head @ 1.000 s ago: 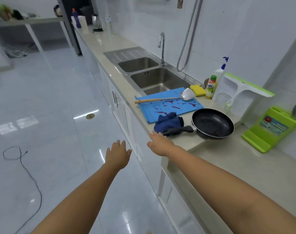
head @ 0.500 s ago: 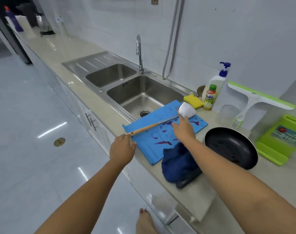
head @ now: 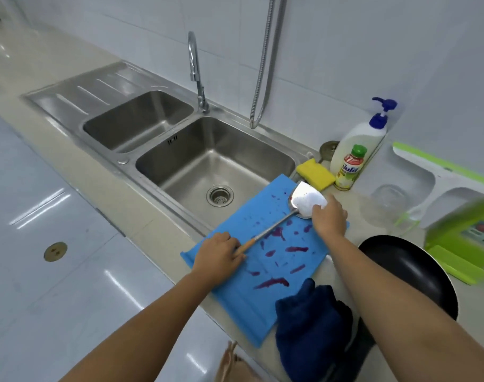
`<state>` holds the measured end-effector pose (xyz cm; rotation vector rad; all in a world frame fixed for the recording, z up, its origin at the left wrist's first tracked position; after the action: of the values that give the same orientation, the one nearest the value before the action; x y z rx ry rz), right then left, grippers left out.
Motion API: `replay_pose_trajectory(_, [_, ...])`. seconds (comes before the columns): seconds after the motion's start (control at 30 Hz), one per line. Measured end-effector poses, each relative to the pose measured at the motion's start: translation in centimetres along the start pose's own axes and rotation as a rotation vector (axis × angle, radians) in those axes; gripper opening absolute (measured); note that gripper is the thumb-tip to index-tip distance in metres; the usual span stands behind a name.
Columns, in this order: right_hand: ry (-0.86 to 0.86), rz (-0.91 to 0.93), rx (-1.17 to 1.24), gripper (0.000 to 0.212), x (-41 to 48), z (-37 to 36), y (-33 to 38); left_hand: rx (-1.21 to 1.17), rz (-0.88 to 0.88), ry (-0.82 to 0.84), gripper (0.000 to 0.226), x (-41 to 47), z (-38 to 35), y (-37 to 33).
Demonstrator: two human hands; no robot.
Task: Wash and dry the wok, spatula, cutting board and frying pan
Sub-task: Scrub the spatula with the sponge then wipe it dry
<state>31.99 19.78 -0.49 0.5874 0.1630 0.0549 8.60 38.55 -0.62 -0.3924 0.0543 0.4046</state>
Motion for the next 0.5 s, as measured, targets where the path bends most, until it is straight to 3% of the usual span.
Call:
replay_pose_trajectory(0.2, [-0.100, -0.028, 0.091, 0.044, -0.3, -1.1, 1.6, -0.050, -0.064, 0.075, 0.024, 3.9, 4.1, 2.6])
replay_pose_trajectory(0.5, [-0.009, -0.006, 0.174, 0.059, -0.8, -8.5, 11.9, 0.065, -0.007, 0.019, 0.016, 10.4, 13.9, 13.9])
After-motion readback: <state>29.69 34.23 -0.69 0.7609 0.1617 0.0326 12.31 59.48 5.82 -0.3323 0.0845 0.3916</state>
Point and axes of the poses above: each hand's wrist, its own x-axis towards the middle knuckle, its own z-axis out of the back of the hand, y = z × x, the point moved 7 cm from there along x, towards the middle knuckle, and after that the axes turned 2 degrees about -x, right-handed, at the moved point
